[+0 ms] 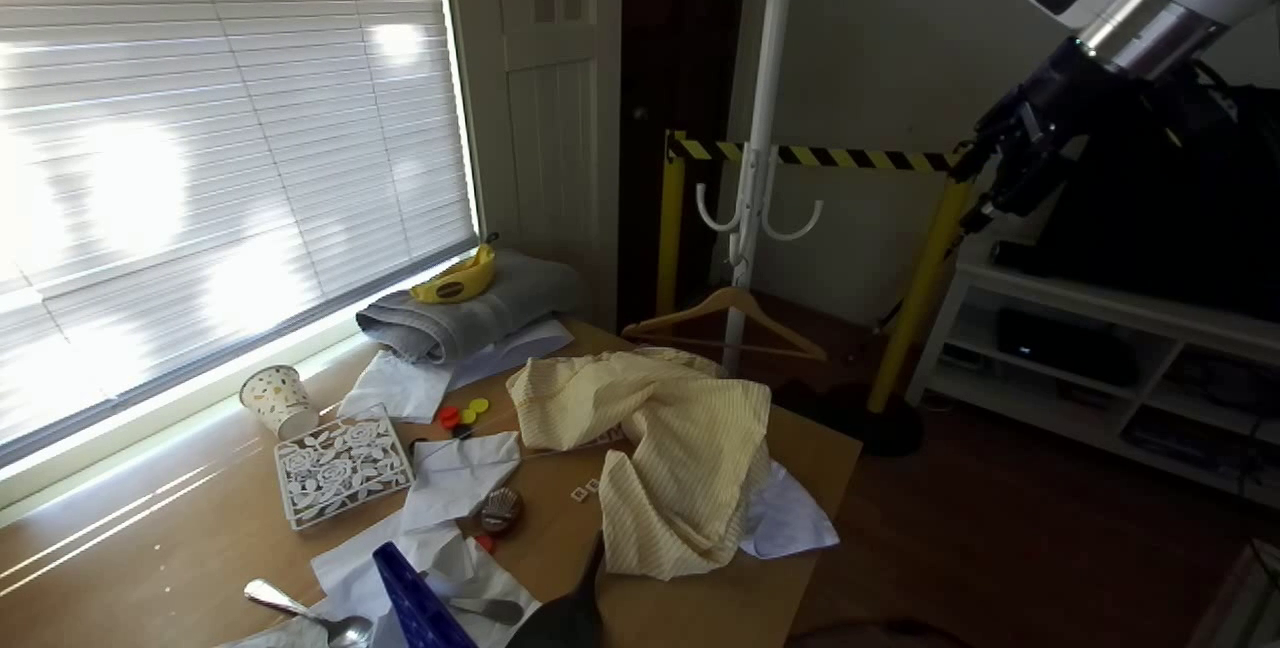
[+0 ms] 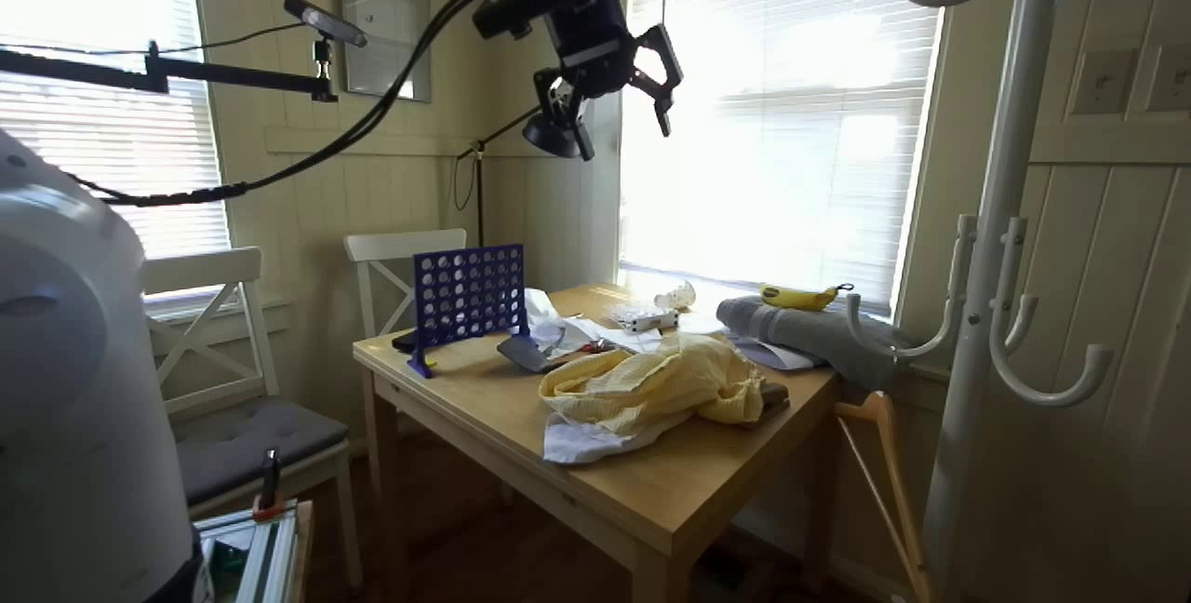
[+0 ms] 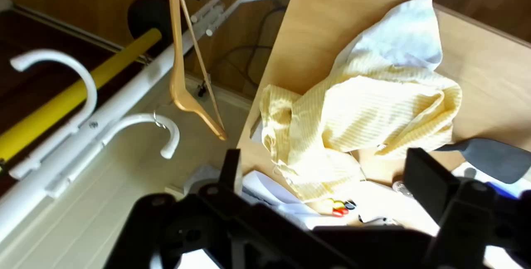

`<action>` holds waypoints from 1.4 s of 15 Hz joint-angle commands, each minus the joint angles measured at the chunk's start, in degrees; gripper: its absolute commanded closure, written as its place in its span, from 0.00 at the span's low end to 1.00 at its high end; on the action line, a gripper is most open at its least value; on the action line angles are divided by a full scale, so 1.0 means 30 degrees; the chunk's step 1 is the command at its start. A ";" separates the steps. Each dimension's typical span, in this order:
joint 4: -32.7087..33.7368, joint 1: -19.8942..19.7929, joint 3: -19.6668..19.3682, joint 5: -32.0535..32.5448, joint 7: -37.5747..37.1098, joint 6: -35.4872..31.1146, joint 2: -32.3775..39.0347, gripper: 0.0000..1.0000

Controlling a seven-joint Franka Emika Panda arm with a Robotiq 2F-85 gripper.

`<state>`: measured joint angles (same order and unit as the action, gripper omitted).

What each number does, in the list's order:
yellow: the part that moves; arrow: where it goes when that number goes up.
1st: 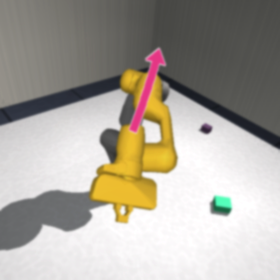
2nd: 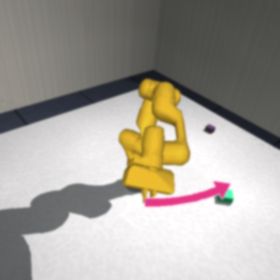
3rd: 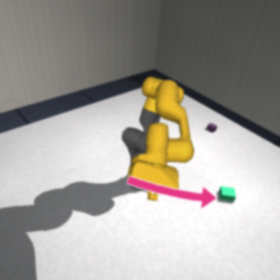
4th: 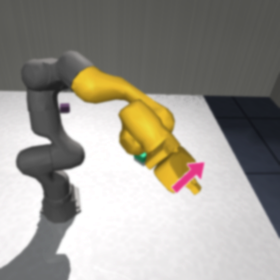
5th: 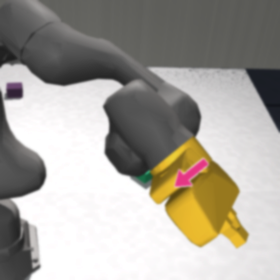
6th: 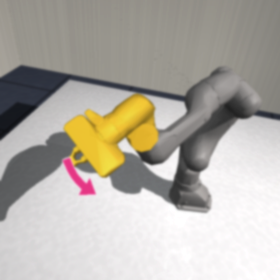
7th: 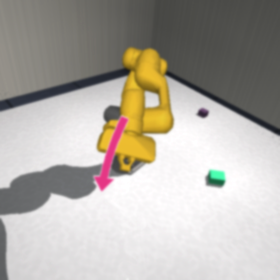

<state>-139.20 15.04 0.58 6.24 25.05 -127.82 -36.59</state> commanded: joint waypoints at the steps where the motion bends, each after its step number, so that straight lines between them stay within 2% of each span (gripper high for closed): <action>1: 0.3456 0.1118 -0.0188 -0.0531 0.2446 -0.0716 0.3731 0.00; 5: 0.6412 0.1376 0.0515 -0.0862 0.3336 -0.0957 0.6563 0.00; 7: 0.7062 0.1236 0.0702 -0.1114 0.3992 -0.0806 0.6907 0.00; 8: 0.5792 0.0825 0.1075 -0.0691 0.3121 -0.1045 0.6026 0.00; 11: 0.6625 0.0758 0.1184 -0.0798 0.3480 -0.1037 0.6697 0.00; 18: 0.6684 0.0749 0.1184 -0.0811 0.3577 -0.1035 0.6713 0.00; 21: 0.7720 0.0646 0.2153 -0.0506 0.1589 -0.1320 0.7677 0.00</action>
<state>-119.31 18.23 3.87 4.44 34.29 -131.16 -16.47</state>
